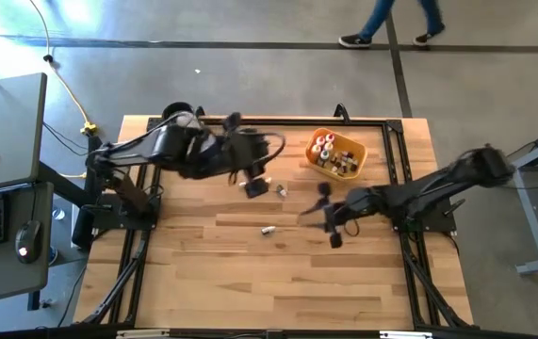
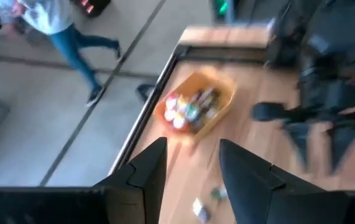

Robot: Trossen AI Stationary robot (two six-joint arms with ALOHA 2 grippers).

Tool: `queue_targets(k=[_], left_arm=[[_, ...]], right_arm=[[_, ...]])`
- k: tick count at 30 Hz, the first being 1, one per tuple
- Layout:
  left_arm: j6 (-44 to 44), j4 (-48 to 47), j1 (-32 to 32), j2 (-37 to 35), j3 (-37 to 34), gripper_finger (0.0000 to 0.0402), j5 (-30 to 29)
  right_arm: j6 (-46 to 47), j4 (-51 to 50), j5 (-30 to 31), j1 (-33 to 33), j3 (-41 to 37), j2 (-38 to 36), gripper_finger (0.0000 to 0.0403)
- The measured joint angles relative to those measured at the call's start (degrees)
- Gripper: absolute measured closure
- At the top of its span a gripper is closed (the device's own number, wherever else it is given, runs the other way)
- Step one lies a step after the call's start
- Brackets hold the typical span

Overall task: Pick & Place food coloring
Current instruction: Put the bottom small green food coloring bottle into the yellow bin

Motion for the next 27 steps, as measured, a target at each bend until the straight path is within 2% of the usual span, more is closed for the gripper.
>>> queue_targets(k=[2, 4, 6, 9, 11, 16, 19, 22, 27], left_arm=[[-2.57, -4.91, -2.84, -0.11, -0.07, 0.0264, -4.66], [-4.7, -8.13, -6.0, -0.04, -1.46, 0.0272, -11.39], [-7.52, -9.89, -8.99, -0.12, -5.04, 0.0282, -18.91], [-15.91, -15.6, -13.09, -1.48, -11.54, 0.0293, -25.64], [-21.85, -17.68, -14.98, -3.84, -16.69, 0.0295, -28.73], [-35.3, -18.48, -19.15, -9.83, -33.36, 0.0296, -28.74], [-40.25, -13.31, -21.42, -14.61, -43.92, 0.0296, -29.02], [-40.42, -2.62, -23.68, -18.36, -54.67, 0.0296, -29.2], [-39.96, 15.0, -24.93, -23.44, -70.57, 0.0296, -29.71]], right_arm=[[-1.79, 8.76, -4.57, -0.31, 0.02, 6.45, 0.0263], [-2.7, 15.56, -5.49, -0.68, 0.09, 12.75, 0.0263], [-2.79, 18.75, -5.31, -1.32, 1.09, 18.3, 0.0263], [-1.03, 19.75, -4.59, -2.5, 4.86, 25.46, 0.0263], [-0.03, 19.63, -4.85, -3.1, 7.59, 29.68, 0.0263], [-0.11, 19.82, -5.83, -3.51, 14.85, 38.16, 0.0263], [-0.83, 19.15, -7.4, -3.51, 17.53, 41.96, 0.0263], [-0.37, 18.97, -9.33, -3.51, 19.11, 44.83, 0.0263], [0.22, 19.97, -6.93, -3.72, 20.97, 48.41, 0.0263]])
